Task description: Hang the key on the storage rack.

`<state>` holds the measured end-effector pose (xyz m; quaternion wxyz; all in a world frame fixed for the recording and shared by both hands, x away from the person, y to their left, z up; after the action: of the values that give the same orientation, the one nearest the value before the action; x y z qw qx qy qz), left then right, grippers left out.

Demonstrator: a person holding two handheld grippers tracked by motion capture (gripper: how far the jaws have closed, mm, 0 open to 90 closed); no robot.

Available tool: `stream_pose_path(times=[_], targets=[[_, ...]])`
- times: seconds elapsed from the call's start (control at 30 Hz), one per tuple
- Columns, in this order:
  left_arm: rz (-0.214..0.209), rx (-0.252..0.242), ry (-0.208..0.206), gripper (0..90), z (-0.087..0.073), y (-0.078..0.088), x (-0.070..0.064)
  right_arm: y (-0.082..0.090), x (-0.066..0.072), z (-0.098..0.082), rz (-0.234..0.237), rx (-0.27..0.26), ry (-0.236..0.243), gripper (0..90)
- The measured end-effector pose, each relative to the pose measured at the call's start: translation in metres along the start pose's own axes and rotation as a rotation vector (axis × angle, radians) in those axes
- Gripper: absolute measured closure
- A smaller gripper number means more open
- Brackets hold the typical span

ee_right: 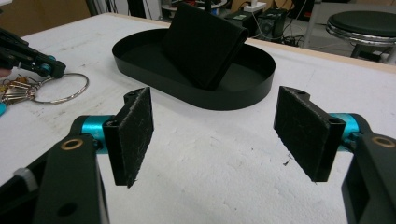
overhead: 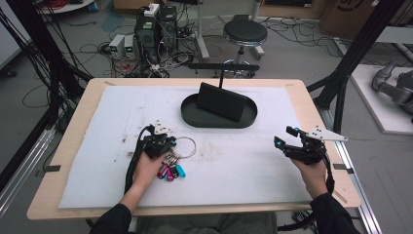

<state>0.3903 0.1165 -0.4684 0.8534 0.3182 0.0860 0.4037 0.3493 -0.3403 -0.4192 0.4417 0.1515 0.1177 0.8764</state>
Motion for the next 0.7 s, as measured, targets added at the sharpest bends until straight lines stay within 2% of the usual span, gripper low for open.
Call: stream_pose_path(times=[0.03, 0.17, 0.2, 0.27, 0.57, 0.6, 0.63, 0.7], targets=[[-0.006, -0.019, 0.015, 85.9, 0.000, 0.001, 0.001, 0.000, 0.000, 0.000, 0.001, -0.001, -0.006, 28.9], [-0.023, -0.071, 0.031, 86.0, 0.004, 0.011, 0.001, -0.001, -0.001, 0.001, 0.001, -0.007, -0.005, 28.9], [-0.036, -0.098, 0.041, 86.0, 0.005, 0.013, 0.001, -0.001, -0.001, 0.001, 0.001, -0.007, -0.005, 28.9], [-0.047, -0.121, 0.036, 86.1, 0.008, 0.018, -0.001, -0.001, -0.001, 0.001, 0.003, -0.011, -0.013, 28.9], [-0.095, -0.209, -0.034, 86.1, 0.011, 0.040, -0.023, -0.003, -0.001, 0.003, 0.011, -0.019, -0.017, 28.9], [-0.114, -0.229, -0.065, 86.1, 0.012, 0.045, -0.028, -0.003, 0.000, 0.004, 0.013, -0.021, -0.014, 28.9], [-0.114, -0.229, -0.065, 86.1, 0.012, 0.045, -0.028, -0.003, 0.000, 0.004, 0.013, -0.021, -0.014, 28.9], [-0.121, -0.248, -0.097, 86.1, 0.012, 0.050, -0.032, -0.005, 0.001, 0.004, 0.016, -0.021, -0.014, 28.9]])
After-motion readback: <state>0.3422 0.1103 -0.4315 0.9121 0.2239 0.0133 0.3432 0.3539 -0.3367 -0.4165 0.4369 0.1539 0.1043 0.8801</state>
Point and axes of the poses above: each handheld gripper's, and its own axes: y roughly backward along the jaws, z roughly out of its top, x roughly to its left, the point moved 3 cm from there along -y, roughly forward along the jaws, and after that the axes turned 7 degrees about -y, right-handed, at the moved point
